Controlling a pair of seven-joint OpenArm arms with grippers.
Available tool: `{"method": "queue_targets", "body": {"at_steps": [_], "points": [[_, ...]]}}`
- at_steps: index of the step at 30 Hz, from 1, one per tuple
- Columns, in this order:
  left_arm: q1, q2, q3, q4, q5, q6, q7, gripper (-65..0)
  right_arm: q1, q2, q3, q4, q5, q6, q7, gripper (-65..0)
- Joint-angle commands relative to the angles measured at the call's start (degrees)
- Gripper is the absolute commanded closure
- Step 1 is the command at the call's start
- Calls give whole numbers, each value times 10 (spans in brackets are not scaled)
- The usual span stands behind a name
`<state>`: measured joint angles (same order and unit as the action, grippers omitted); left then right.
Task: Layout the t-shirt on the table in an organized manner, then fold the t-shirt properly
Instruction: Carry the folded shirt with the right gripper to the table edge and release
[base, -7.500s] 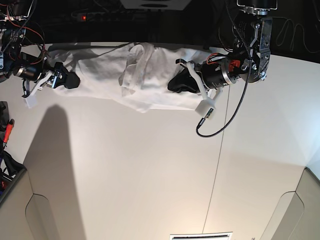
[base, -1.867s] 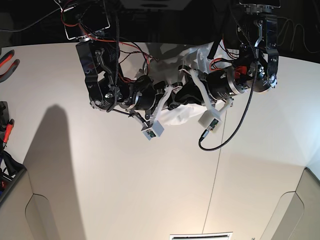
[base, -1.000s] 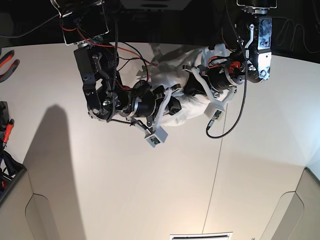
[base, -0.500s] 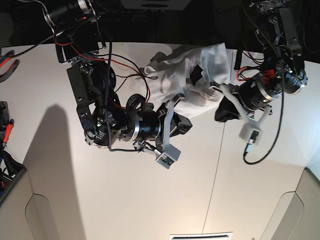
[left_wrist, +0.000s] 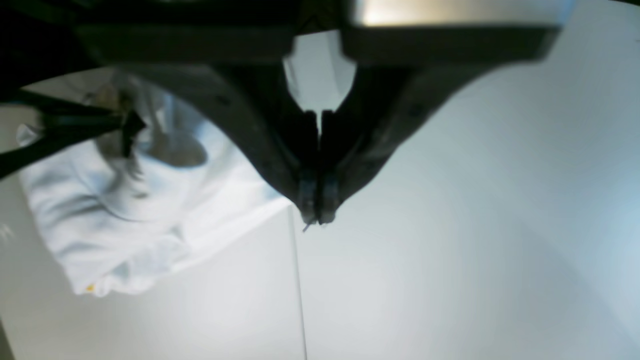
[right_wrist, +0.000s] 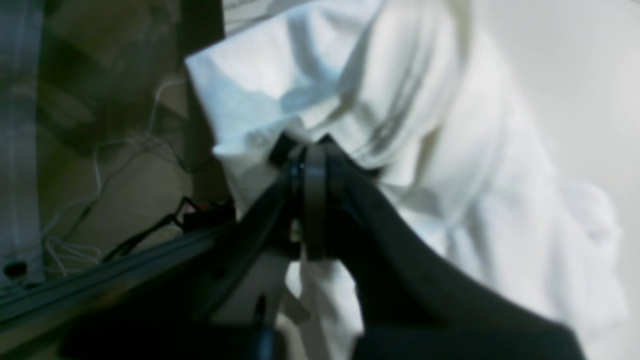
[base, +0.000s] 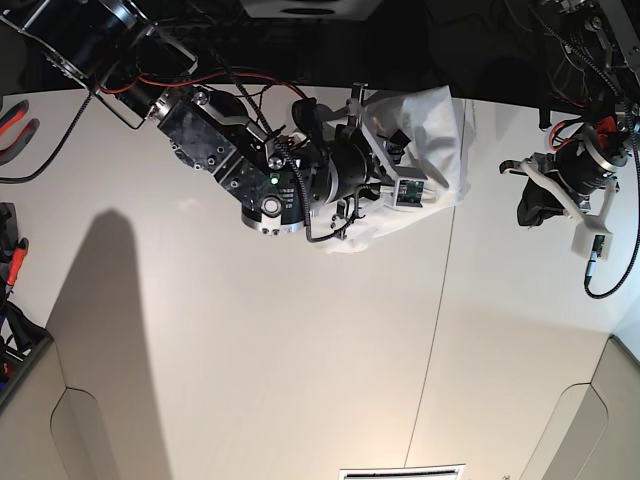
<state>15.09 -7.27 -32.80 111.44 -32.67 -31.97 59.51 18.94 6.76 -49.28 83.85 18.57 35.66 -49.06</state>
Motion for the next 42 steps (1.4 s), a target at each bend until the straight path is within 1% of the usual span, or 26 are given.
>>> {"method": "queue_targets", "body": {"at_steps": [1,3,6,8,9,12,14,16,18,21,22,24,25,29,34,36,38,42], "points": [[-1,-4,-2,10,-10,-2,-14,0,12,-3,-1,-12,-5,-1,19,0],[0,-4,-2,10,-10,-2,-14,0,12,-6,-1,-58,-18,-8,36,0],[2,-3,-2,10,-11,-2,-15,0,12,-14,2,-136,-41,-16,43,0],[2,-4,-2,10,-16,-2,-19,0,12,-17,9,-181,-43,-32,43,0],[2,-4,-2,10,-19,-2,-21,0,12,-17,13,-200,-42,-47,43,0],[2,-4,-2,10,-30,-2,-21,0,11,-17,41,-242,-48,-116,43,0],[2,-3,-2,10,-35,-2,-23,0,7,-19,79,-255,-74,-166,43,0],[2,-4,-2,10,-37,-2,-23,0,-1,-21,133,-255,-108,-227,43,0],[2,-3,-2,10,-37,-2,-23,0,-7,-22,192,-255,-129,-283,42,0],[2,-4,-2,10,-49,-2,-23,0,-5,-22,287,-255,-165,-359,43,0],[2,-4,-2,10,-55,-2,-23,0,-4,-22,321,-255,-179,-383,43,0],[2,-4,-2,10,-64,-2,-23,0,-2,-22,391,-255,-198,-415,43,0],[2,-4,-2,10,-65,-3,-23,0,-1,-22,425,-255,-202,-421,44,0],[2,-4,-2,10,-83,-9,-23,0,-1,-21,554,-255,-195,-421,58,0],[2,-4,-2,10,-111,-9,-23,0,-1,-21,673,-255,-159,-421,86,0],[2,-4,-2,10,-113,-19,-23,0,-1,-21,705,-255,-144,-421,89,0],[2,-4,-2,10,-113,-19,-23,0,0,-22,725,-255,-129,-420,97,0],[2,-4,-2,10,-113,-19,-23,0,3,-22,743,-255,-123,-419,115,0]]}}
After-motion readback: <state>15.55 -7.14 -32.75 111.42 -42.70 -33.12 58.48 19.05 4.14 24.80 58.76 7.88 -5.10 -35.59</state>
